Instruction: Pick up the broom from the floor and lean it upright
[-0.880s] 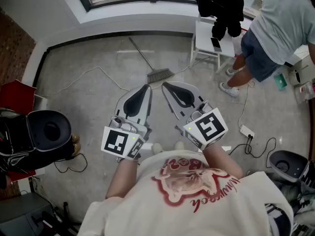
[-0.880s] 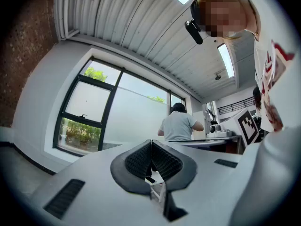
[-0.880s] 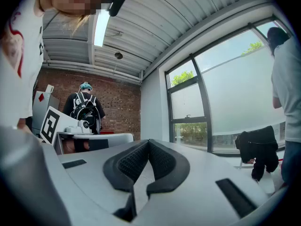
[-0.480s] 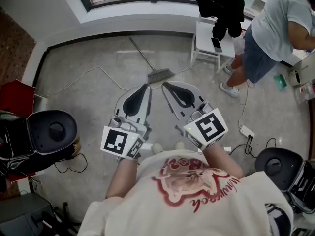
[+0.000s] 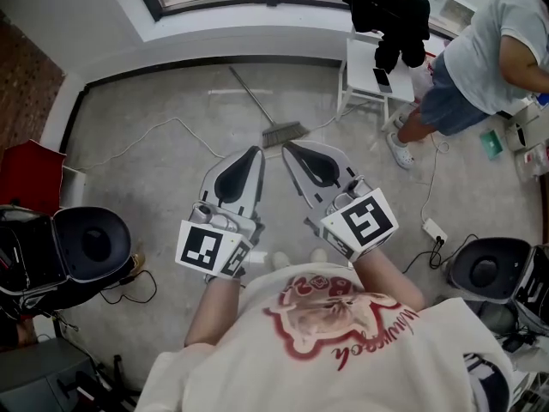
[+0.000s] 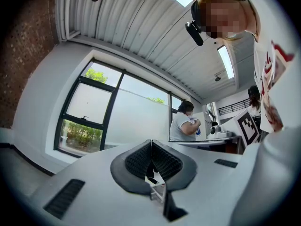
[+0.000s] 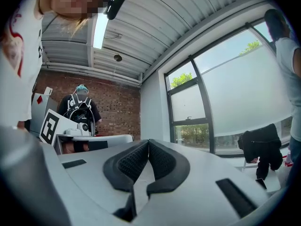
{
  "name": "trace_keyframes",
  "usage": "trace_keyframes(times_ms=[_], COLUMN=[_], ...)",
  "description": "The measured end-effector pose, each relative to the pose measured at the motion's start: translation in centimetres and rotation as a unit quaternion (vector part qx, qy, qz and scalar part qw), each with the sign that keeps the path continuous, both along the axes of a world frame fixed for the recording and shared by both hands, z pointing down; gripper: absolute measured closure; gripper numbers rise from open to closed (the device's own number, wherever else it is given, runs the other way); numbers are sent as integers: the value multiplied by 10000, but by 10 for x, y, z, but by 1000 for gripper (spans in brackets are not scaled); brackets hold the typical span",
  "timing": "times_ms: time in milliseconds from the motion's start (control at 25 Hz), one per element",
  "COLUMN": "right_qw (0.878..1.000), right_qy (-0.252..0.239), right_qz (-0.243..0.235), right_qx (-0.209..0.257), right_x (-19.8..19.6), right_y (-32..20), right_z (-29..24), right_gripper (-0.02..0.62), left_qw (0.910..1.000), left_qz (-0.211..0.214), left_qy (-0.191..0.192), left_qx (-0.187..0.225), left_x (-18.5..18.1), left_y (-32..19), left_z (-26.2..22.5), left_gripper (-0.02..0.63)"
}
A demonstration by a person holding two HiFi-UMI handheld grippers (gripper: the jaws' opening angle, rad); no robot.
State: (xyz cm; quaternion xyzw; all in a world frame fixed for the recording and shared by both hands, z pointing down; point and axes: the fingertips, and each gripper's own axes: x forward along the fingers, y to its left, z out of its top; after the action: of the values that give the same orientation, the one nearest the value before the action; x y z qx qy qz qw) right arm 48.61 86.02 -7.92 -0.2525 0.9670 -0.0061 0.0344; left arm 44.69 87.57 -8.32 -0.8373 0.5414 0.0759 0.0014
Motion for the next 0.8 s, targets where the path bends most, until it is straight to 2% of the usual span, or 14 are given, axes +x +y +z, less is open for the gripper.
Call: trace_keyframes(times_ms=[440,640,800], right_qw=[9995,9993,9988], right_qy=[-280,-318,-391], right_qz=[119,130,60], right_qx=[73,129,304], right_x=[-42,-63,-83], right_y=[-14,-33,-68], right_z=[-6,-20,-13], right_gripper=[572,572,572], left_qw=[10000,9999,9998], left_qz=[-76,-80,-145], left_qy=[58,16,-7], left_qx=[-6,64,162], left_x=[-49,-72,-91], left_y=[-19,-38,-69], left_z=[9,-3,8], left_gripper=[584,584,584])
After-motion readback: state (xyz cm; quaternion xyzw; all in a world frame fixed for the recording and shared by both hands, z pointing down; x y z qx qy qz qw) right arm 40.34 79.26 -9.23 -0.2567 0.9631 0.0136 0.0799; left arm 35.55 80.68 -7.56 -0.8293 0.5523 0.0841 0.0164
